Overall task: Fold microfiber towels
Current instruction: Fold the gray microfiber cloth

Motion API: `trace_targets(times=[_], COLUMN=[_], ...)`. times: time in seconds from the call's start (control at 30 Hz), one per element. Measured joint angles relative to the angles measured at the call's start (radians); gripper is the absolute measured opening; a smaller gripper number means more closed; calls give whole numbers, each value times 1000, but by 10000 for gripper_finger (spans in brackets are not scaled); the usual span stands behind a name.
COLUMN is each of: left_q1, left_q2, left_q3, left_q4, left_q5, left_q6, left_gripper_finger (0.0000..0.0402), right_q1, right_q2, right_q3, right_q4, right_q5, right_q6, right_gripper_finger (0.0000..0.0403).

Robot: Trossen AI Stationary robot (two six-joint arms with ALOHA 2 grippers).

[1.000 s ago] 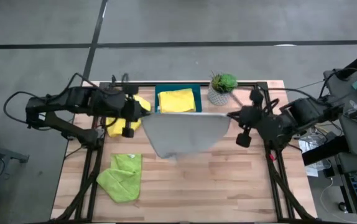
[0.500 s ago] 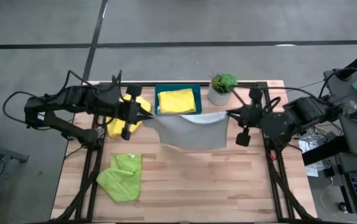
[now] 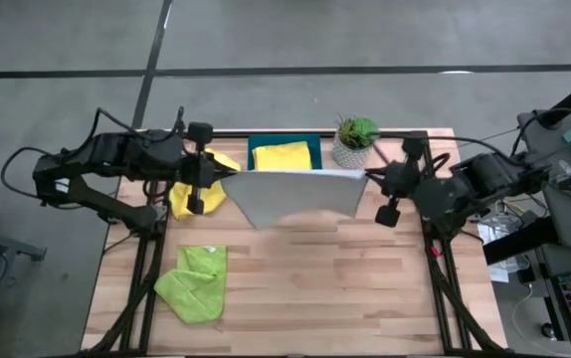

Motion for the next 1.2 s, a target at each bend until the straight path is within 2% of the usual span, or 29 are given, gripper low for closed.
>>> trace_targets(times=[0.2, 0.37, 0.6, 0.7, 0.87, 1.03, 1.2], left_q1=[-39, -163, -340, -392, -425, -416, -384], left_q2=[11, 16, 71, 125, 240, 353, 423], left_q3=[-82, -244, -449, -497, -543, -585, -611], left_q4=[-2, 142, 388, 467, 564, 643, 638], left_q5=[299, 322, 367, 369, 383, 416, 442], left_q6=[-235, -384, -624, -701, -780, -780, -789], left_gripper_finger=[0, 0, 0, 0, 0, 0, 0], right_q1=[39, 110, 177, 184, 177, 132, 83], right_q2=[0, 6, 14, 28, 39, 40, 46], right_q3=[-130, -290, -533, -636, -809, -938, -1015], right_q4=[-19, 57, 422, 593, 844, 923, 933], right_q5=[-214, -396, -761, -867, -977, -981, -996], right_q6=[185, 325, 496, 551, 623, 713, 799], right_gripper_finger=[8, 8, 8, 8, 8, 8, 8])
